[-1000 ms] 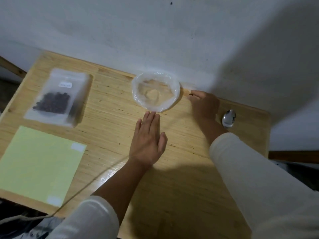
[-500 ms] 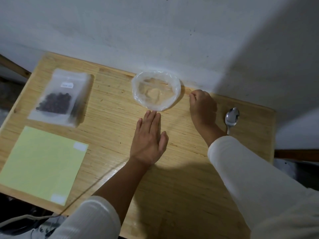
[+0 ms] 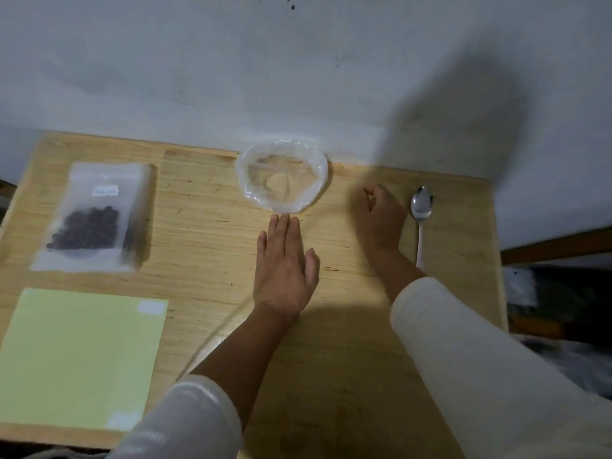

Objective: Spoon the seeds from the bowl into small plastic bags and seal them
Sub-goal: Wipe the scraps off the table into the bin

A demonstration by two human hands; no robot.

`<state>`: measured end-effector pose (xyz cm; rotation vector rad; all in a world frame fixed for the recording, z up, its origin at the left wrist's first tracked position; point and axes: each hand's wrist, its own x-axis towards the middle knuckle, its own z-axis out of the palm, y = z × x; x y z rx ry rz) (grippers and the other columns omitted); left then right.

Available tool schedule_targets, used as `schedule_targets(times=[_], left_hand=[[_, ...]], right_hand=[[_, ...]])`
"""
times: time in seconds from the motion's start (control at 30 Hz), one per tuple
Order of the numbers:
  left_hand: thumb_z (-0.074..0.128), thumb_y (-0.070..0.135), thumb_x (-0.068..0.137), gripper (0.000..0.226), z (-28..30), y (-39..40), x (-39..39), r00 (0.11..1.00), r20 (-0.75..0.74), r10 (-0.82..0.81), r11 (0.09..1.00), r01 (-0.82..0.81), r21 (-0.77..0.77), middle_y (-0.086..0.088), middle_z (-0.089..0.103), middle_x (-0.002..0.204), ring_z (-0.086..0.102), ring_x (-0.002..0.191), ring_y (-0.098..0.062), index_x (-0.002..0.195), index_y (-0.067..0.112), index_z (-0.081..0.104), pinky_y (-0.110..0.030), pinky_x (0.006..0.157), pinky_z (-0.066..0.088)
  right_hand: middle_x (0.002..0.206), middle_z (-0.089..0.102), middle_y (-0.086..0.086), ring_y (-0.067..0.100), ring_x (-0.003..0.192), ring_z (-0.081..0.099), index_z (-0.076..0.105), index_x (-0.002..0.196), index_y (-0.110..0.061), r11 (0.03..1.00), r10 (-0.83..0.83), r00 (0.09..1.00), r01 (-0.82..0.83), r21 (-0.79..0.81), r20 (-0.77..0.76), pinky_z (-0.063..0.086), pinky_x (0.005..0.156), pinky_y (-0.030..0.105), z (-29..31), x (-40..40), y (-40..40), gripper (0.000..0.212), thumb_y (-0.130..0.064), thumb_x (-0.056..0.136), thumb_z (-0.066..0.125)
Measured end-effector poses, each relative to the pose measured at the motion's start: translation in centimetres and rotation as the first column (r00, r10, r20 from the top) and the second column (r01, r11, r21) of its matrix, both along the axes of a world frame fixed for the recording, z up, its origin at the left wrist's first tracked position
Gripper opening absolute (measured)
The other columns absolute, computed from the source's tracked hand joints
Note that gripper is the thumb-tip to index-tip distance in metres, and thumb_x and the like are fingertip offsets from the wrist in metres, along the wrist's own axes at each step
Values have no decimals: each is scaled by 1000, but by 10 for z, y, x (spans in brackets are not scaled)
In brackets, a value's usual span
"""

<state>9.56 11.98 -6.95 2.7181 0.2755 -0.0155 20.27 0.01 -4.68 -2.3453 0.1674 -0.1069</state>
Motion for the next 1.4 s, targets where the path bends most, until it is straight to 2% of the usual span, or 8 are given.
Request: schedule_targets(times=[0.17,0.37,0.5,0.63,0.8,1.17,1.3,1.4], left_hand=[[31,30,97,57,3,5,-5,979,28,-203,979,204,-22,-11,17,156,6,145,-22,147,7,19,-34,117,-2],[26,37,93,63,8,-13,-26,861,6,-508,860,508,-50,-8,16,156,4,145,-20,148,7,16,-29,116,-4],[34,27,92,56,23,-55,-50,710,-20,-704,710,702,-63,-20,35,147,26,140,-33,140,-2,33,-41,114,19],[35,30,85,57,19,-102,-82,542,5,-840,541,839,-60,-25,54,129,50,123,-41,125,-6,51,-54,95,43],[18,38,86,70,16,-156,-125,421,-4,-907,419,901,-116,-21,33,147,26,140,-36,140,-3,34,-46,112,22],[32,30,93,55,-10,-200,-157,441,58,-896,445,892,77,-25,41,141,36,133,-40,135,-4,42,-57,104,29],[36,29,92,54,-11,-202,-159,482,72,-873,488,862,136,-21,40,143,34,135,-36,136,-1,41,-53,107,28],[40,27,92,52,-12,-201,-160,465,91,-880,474,858,198,-21,42,142,37,134,-34,135,-1,43,-50,106,31]], right_hand=[[86,69,10,12,73,54,67,99,-3,957,-262,965,262,124,-15,38,64,17,23,-63,-5,21,-17,93,53],[84,70,7,3,63,51,69,98,-7,819,-553,833,545,180,-4,33,55,8,39,-142,-22,20,-21,91,56],[85,68,2,-2,63,48,69,99,-8,692,-701,713,687,222,-23,35,56,-2,45,-193,-45,20,-21,92,57],[92,70,6,4,71,52,69,101,-9,539,-820,568,806,242,-65,38,63,6,44,-243,-78,21,-23,92,56],[90,70,11,21,79,62,69,100,-11,416,-899,433,893,171,-70,47,73,30,28,-310,-124,21,-25,91,56],[89,66,11,20,71,56,63,92,-15,240,-950,245,970,47,-195,37,63,24,-28,-421,-202,18,-26,94,49],[110,58,13,28,91,56,64,100,-9,278,-943,260,958,-63,-205,31,66,20,-37,-439,-216,19,-16,94,47],[121,56,12,27,108,55,63,111,-10,367,-917,329,918,-154,-224,41,86,27,-41,-444,-223,26,-16,94,45]])
